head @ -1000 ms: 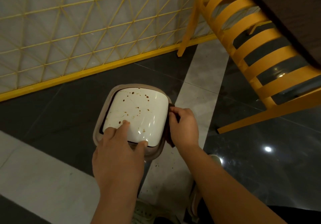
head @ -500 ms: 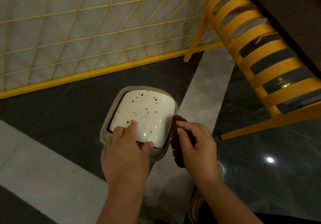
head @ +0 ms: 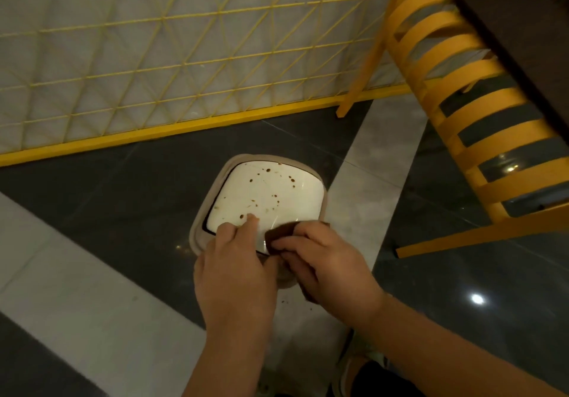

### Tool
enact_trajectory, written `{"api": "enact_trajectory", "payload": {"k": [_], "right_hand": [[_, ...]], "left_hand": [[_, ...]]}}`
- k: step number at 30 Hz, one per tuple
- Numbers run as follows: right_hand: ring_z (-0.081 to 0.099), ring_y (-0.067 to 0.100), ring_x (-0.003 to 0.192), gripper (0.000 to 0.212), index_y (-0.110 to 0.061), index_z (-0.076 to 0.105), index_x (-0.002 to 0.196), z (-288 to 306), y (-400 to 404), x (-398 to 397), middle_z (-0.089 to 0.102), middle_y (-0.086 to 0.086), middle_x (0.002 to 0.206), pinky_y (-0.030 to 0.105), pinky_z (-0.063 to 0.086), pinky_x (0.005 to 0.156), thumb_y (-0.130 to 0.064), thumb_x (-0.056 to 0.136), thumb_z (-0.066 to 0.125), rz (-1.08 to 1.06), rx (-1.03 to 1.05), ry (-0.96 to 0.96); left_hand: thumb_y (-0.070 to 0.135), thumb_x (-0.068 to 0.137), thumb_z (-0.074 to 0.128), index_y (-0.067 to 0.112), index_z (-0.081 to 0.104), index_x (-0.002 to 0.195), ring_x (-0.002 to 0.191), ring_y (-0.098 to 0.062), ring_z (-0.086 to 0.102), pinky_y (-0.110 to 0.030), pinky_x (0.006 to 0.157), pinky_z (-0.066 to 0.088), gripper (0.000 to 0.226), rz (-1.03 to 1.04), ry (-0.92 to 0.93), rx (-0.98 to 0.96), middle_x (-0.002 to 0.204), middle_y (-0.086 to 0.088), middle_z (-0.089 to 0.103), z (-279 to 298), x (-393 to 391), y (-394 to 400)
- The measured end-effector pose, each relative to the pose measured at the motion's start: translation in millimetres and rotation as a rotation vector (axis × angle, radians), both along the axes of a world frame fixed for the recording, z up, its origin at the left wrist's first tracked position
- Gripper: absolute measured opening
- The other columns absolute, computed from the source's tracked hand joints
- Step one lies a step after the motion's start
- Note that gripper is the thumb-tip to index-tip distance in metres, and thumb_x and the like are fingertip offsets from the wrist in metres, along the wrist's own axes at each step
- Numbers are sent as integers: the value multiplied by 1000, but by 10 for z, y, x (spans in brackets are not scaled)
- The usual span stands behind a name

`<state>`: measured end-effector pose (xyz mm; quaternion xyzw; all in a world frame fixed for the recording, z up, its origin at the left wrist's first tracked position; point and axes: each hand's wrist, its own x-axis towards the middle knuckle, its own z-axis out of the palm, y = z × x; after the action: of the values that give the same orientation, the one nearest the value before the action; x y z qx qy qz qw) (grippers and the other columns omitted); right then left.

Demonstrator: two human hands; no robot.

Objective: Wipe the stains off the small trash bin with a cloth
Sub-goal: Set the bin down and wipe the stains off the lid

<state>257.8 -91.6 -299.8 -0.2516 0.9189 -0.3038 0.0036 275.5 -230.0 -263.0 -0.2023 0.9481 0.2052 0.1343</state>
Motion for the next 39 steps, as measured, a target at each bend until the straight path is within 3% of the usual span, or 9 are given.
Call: {"api": "enact_trajectory", "payload": {"k": [2, 7, 10, 13, 19, 25, 31, 35, 39], "right_hand": [[62, 13, 90, 29, -22, 71, 108, 30, 94, -143, 64, 0, 103, 22, 52, 75, -31, 91, 49, 86, 48, 3], [62, 21, 92, 22, -18, 71, 110, 79, 73, -610, 63, 4, 105, 27, 52, 77, -22, 90, 61, -178, 51, 23], [63, 22, 86, 28, -17, 73, 103, 74, 9, -317, 65, 5, 98, 29, 55, 65, -15, 76, 78, 192, 156, 107], [63, 21, 89, 29, -21, 69, 108, 107, 86, -379, 64, 3, 103, 33, 58, 61, -21, 79, 74, 400, 238, 65], [62, 26, 92, 21, -19, 72, 108, 109, 48, -742, 64, 7, 104, 38, 56, 75, -19, 92, 58, -78, 132, 83], [63, 20, 88, 27, -21, 70, 107, 104, 55, -353, 65, 1, 101, 30, 56, 60, -21, 79, 73, 376, 236, 75], [58, 21, 99, 25, -23, 68, 116, 131, -27, -903, 60, 3, 111, 33, 53, 82, -25, 97, 52, -222, 155, 26], [64, 25, 87, 27, -17, 74, 102, 105, -90, -472, 66, 6, 99, 35, 59, 68, -11, 76, 78, 32, 181, 95], [66, 19, 87, 28, -18, 73, 101, 79, 172, -220, 68, 2, 99, 26, 56, 68, -13, 75, 79, 166, 147, 36]], "left_hand": [[44, 85, 60, 34, 31, 145, 129, -18, 39, -38, 105, 38, 67, 0, 3, 4, 138, 5, 38, -6, -3, -3], [46, 84, 61, 34, 31, 145, 128, -19, 40, -40, 106, 38, 69, 22, -3, 25, 138, 6, 37, 2, -1, 3], [44, 86, 60, 35, 33, 144, 125, -18, 42, -38, 103, 41, 66, 7, 14, 10, 135, 6, 39, -19, -1, -13], [45, 86, 59, 35, 32, 144, 126, -17, 41, -36, 103, 39, 65, -7, 14, -1, 136, 7, 40, -29, 0, -17], [47, 83, 63, 35, 33, 143, 127, -17, 40, -38, 105, 38, 69, 20, 15, 9, 136, 7, 39, -28, 0, -10], [46, 85, 61, 36, 34, 143, 126, -17, 42, -38, 105, 38, 65, 18, 19, 4, 135, 7, 41, -35, -7, -11], [47, 83, 63, 34, 32, 144, 130, -17, 38, -40, 109, 36, 70, 27, 7, 15, 138, 7, 39, -38, 2, -12], [48, 84, 61, 36, 32, 144, 129, -17, 39, -38, 109, 35, 67, 20, 6, 4, 137, 7, 39, -25, -19, -10], [48, 84, 61, 35, 31, 144, 130, -17, 39, -38, 108, 35, 68, 17, 13, 7, 138, 7, 39, -30, -4, -17]]}}
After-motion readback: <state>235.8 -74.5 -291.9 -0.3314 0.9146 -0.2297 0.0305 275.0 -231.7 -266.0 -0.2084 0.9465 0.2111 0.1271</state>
